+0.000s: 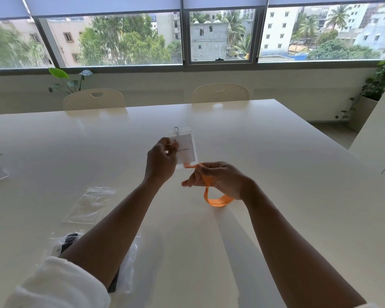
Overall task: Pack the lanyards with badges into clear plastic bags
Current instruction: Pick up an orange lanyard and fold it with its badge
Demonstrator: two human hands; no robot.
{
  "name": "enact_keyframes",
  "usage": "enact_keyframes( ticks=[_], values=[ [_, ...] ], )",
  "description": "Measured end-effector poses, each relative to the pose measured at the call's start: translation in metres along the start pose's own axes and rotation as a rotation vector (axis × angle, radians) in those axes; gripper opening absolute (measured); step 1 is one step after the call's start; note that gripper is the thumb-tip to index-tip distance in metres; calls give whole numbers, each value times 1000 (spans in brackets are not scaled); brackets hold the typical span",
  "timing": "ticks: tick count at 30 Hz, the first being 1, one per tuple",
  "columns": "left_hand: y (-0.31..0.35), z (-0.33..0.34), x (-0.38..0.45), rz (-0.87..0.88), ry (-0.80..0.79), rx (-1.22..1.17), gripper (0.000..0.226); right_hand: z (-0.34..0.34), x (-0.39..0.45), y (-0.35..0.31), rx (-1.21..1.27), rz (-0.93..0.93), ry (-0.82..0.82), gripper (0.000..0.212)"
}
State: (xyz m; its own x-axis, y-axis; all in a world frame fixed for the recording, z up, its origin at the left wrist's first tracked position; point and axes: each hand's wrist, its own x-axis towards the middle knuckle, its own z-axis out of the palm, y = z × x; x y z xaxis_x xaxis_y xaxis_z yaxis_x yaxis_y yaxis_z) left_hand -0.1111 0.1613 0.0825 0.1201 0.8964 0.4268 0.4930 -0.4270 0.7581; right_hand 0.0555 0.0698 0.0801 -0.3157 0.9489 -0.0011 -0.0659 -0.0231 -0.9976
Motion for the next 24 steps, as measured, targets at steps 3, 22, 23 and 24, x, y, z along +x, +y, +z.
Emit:
enact_keyframes(
  ticks=[3,22,23,24],
  values=[
    [0,6,-12,117,-46,115,26,1,-1,-9,74,10,110,32],
    [-20,-3,-37,172,-506,266,22,-23,3,-7,346,-25,628,21],
    [-19,-5,-37,173,-557,247,19,-23,2,-3,332,-22,623,21],
    [-17,-6,-37,171,-604,218,14,-23,2,0,317,-12,616,21]
  ],
)
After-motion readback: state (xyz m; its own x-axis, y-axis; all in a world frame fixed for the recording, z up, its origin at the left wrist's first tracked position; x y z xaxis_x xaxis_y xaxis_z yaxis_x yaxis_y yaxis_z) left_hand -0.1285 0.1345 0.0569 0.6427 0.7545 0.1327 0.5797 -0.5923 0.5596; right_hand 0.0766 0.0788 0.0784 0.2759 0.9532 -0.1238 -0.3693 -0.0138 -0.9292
